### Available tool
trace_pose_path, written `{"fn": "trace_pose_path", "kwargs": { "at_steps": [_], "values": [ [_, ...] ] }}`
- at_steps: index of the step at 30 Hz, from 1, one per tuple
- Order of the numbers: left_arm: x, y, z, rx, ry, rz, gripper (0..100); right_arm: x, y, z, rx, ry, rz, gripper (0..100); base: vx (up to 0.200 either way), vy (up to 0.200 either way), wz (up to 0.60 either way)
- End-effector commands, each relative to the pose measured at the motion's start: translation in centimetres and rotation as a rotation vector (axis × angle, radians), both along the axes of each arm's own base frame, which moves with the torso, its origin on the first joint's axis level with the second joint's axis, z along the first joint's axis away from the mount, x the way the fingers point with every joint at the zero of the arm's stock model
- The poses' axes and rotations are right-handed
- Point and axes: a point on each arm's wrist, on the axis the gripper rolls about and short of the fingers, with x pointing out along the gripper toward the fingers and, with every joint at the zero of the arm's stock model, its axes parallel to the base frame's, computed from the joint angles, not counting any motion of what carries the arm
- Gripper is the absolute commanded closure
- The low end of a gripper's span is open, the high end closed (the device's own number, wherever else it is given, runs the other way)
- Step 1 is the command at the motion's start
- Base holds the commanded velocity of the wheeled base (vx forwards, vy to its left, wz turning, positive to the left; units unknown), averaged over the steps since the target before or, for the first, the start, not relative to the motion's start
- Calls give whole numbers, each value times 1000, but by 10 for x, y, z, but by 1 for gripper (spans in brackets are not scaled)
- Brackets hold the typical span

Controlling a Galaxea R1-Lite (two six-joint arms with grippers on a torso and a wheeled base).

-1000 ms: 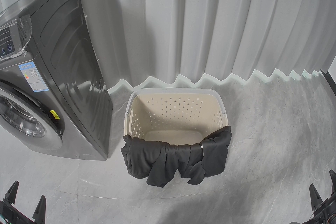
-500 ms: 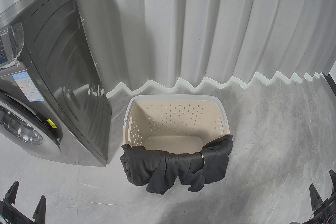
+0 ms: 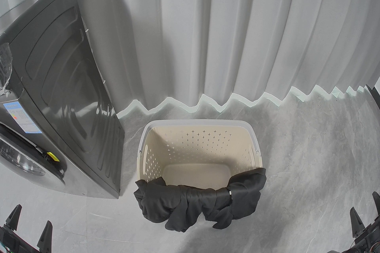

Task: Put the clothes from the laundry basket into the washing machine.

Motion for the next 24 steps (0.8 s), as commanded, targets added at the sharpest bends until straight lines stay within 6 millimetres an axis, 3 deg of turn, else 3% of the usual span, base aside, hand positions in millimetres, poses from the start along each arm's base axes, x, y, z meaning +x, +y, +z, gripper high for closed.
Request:
{"fn": "trace_pose_path", "kwargs": {
  "at_steps": [1, 3, 12, 18, 24],
  "values": [
    [0, 0, -5, 1, 0, 0, 0, 0, 0, -5, 0, 1, 1, 0, 0, 0, 0],
    [0, 0, -5, 1, 0, 0, 0, 0, 0, -5, 0, 1, 1, 0, 0, 0, 0],
    [0, 0, -5, 1, 0, 0, 0, 0, 0, -5, 0, 1, 1, 0, 200, 0, 0],
    [0, 0, -5, 0, -2, 0, 0, 0, 0, -5, 0, 1, 1, 0, 0, 0, 0],
    [0, 0, -5, 0, 0, 0, 0, 0, 0, -5, 0, 1, 1, 0, 200, 0, 0]
  ]
}}
